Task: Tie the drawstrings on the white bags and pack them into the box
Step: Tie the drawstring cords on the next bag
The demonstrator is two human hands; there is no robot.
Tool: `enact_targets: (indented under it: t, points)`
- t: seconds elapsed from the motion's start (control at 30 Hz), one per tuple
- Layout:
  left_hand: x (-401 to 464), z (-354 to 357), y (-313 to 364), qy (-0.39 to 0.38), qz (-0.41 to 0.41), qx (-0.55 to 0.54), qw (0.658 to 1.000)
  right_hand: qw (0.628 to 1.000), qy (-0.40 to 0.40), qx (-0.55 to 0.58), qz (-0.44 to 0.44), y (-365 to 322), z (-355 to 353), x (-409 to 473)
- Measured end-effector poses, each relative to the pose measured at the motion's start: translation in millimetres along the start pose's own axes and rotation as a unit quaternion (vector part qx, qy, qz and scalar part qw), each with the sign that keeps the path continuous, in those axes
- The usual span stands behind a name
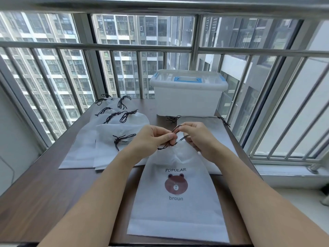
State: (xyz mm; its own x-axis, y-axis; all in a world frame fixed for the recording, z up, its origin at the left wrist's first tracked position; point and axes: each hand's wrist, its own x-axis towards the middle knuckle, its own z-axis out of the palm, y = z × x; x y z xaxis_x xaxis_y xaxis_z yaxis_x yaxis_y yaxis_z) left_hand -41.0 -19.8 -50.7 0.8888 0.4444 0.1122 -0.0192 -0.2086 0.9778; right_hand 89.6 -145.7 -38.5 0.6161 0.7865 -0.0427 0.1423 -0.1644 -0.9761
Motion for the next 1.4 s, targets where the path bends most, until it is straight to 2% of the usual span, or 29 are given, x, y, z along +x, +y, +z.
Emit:
enact_targets:
  t: [0.1, 0.13, 0.3, 0.5, 0.67, 0.83, 1.1, 1.3, 1.4]
  points:
    - [0, -2, 0, 0.029, 0.002, 0.014, 0.999, 0.982, 0.01, -0.183, -0.043, -4, -10, -8]
    - [0, -2, 0, 0.033, -0.001, 0.019, 0.999, 0.975, 0.012, -0.209, -0.069, -5, -12, -10]
    - [-1, 3, 1, 0.012, -0.009, 0.033, 0.999, 0.983, -0.05, -0.104, -0.14, -11, -9, -14]
    - [-3, 6, 2, -0.011, -0.013, 0.047, 0.999, 0.964, -0.022, -0.157, -0.213, 3, -3, -4]
    - [-2, 5, 2, 0.008, -0.01, 0.018, 1.0, 0.957, 0.019, -0.152, -0.247, 7, 5, -1]
    - [0, 8, 1, 0.046, -0.019, -0.047, 0.998, 0.962, 0.06, -0.114, -0.24, 9, 7, 1]
    - [-2, 9, 1, 0.024, -0.029, -0.036, 0.999, 0.979, 0.058, -0.039, -0.193, 15, 12, 3]
    - [-5, 8, 8, 0.016, -0.059, -0.054, 0.997, 0.978, 0.054, -0.015, -0.202, 15, 13, 4]
    - [-6, 11, 11, 0.031, -0.071, -0.016, 0.997, 0.976, 0.033, -0.014, -0.216, 15, 12, 5]
